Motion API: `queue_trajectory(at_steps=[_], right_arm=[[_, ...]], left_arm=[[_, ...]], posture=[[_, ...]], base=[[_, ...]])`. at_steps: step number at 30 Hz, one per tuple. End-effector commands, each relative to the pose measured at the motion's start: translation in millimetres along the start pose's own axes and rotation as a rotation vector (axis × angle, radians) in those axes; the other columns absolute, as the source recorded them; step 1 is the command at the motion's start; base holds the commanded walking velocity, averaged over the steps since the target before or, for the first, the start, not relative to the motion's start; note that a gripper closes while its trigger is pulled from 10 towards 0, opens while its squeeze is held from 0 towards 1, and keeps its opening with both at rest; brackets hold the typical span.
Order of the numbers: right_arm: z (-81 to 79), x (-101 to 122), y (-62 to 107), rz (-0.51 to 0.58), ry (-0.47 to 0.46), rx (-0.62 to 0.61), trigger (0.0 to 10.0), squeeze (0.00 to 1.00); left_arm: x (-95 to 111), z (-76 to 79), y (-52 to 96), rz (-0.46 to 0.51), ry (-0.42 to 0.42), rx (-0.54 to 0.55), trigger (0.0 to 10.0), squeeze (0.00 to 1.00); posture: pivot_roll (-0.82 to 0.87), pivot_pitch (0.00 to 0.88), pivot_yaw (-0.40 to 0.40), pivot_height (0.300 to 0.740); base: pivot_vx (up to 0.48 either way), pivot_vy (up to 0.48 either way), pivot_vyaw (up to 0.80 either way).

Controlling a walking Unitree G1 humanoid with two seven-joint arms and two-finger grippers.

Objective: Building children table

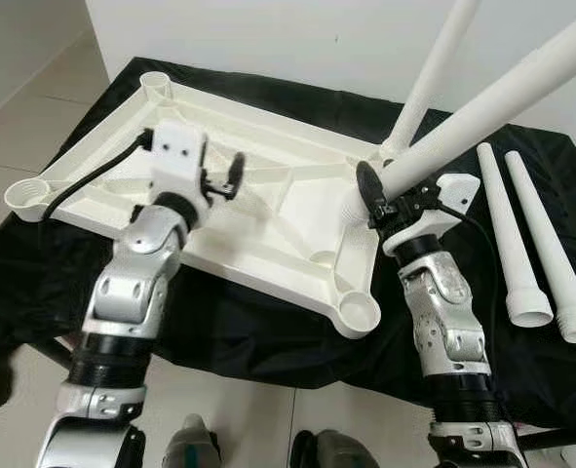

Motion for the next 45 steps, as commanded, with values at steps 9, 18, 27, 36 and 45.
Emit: queue_trajectory(at_steps=[9, 18, 27, 36, 45], right_arm=[[3.6, 5, 2.7, 0.034, 0.021, -0.04, 10.0, 0.0], [6.3, 8, 0.2, 0.039, 0.043, -0.027, 10.0, 0.0], [11.6, 12, 0.4, 0.047, 0.064, -0.035, 10.0, 0.0], [20.4, 15, 2.2, 0.055, 0.087, -0.055, 10.0, 0.0], [21.6, 17, 3.0, 0.058, 0.097, -0.058, 10.0, 0.0]], left_arm=[[1, 26.6, 13.2, 0.086, -0.12, -0.078, 10.0, 0.0], [-12, 74.4, 29.0, 0.073, -0.19, -0.428, 10.0, 0.0], [-36, 96.1, 46.7, 0.0, -0.276, -0.683, 10.0, 0.0], [-64, 97.9, 63.0, -0.127, -0.327, -0.828, 10.0, 0.0], [-93, 86.6, 52.8, -0.286, -0.42, -0.83, 10.0, 0.0]], posture=[[0.03, 0.032, -0.071, 0.74], [0.03, 0.03, -0.073, 0.74], [0.01, 0.019, -0.062, 0.74], [0.0, 0.008, -0.049, 0.74], [-0.01, 0.007, -0.044, 0.74]], base=[[0.0, 0.0, 0.0], [0.0, 0.0, 0.0], [0.0, 0.0, 0.0], [0.0, 0.0, 0.0], [0.0, 0.0, 0.0]])
Point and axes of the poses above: a point about 5 cm out from each wrist's last joint towards the gripper, its own y axis pointing back from the gripper into the wrist, its own x axis along the axis of the wrist's last joint, z = x × y, the point moved 4 cm from there along -y, pointing out of the wrist towards the gripper, and after that the axes turned 5 degrees about y, right-handed, at the moved point
